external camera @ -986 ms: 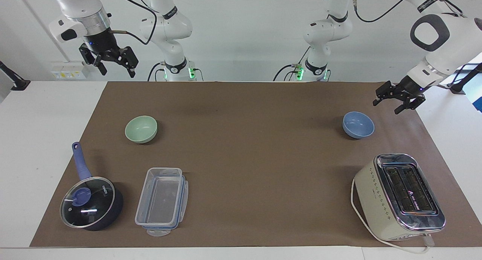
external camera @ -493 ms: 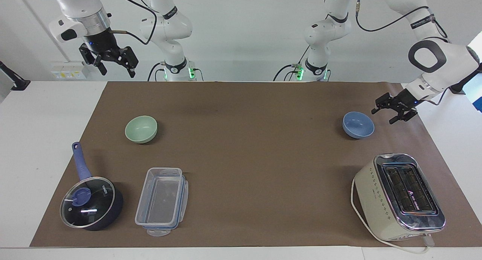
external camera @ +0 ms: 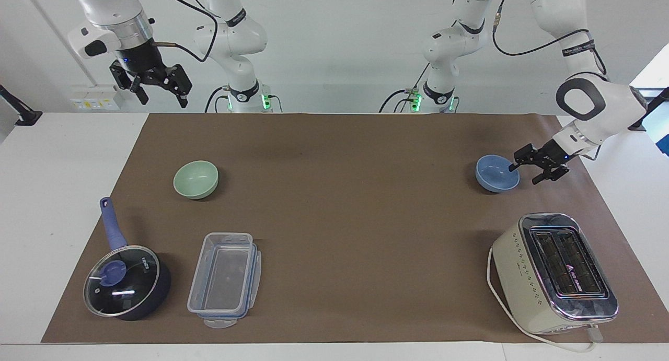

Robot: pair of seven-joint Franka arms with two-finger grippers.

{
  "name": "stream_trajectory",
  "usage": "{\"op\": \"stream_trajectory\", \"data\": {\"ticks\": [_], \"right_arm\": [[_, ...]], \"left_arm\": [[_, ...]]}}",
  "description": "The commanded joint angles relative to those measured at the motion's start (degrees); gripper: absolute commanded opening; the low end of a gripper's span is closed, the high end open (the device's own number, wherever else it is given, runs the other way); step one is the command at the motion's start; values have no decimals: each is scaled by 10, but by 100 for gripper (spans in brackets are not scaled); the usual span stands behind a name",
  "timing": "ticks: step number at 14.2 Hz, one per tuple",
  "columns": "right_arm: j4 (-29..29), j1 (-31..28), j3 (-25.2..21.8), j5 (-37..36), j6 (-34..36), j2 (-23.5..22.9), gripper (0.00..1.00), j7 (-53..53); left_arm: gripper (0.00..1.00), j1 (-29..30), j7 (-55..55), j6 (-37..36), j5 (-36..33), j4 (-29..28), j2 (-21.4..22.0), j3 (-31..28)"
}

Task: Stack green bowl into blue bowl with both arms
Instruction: 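Reach the left gripper to the rim of the blue bowl, then grip the blue bowl rim with the left gripper and drag it inward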

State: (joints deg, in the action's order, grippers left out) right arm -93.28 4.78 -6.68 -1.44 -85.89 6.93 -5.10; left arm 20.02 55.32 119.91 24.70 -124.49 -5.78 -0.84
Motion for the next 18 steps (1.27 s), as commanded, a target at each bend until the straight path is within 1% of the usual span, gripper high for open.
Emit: {"op": "stream_trajectory", "data": {"ticks": [1, 2, 4, 6, 8, 9, 12, 13, 16, 18], "right_arm": [[3, -7, 4, 4, 8, 2, 100, 14], [3, -7, 4, 4, 8, 2, 100, 14], [3, -7, 4, 4, 8, 2, 100, 14], [3, -7, 4, 4, 8, 2, 100, 14], [3, -7, 4, 4, 8, 2, 100, 15], [3, -7, 4, 4, 8, 2, 100, 14], [3, -7, 4, 4, 8, 2, 100, 14], [3, -7, 4, 4, 8, 2, 100, 14], [3, -7, 4, 4, 8, 2, 100, 14], [3, -7, 4, 4, 8, 2, 100, 14]], "left_arm": [[97, -5, -12, 22, 14, -13, 1, 3], [92, -5, -21, 22, 14, -12, 1, 3], [63, -4, -21, 20, 14, -11, 0, 3], [40, -4, -21, 19, 12, -11, -2, 2], [25, -4, -16, 18, 11, -11, -1, 2], [23, -2, -14, 19, 9, -10, -1, 2], [4, 2, -12, 17, 6, -8, -2, 2], [0, 4, -9, 12, 6, -6, -2, 2], [0, -3, -9, 9, 5, -4, 13, 2], [0, -7, -11, 9, 5, -7, 41, 3]]}}
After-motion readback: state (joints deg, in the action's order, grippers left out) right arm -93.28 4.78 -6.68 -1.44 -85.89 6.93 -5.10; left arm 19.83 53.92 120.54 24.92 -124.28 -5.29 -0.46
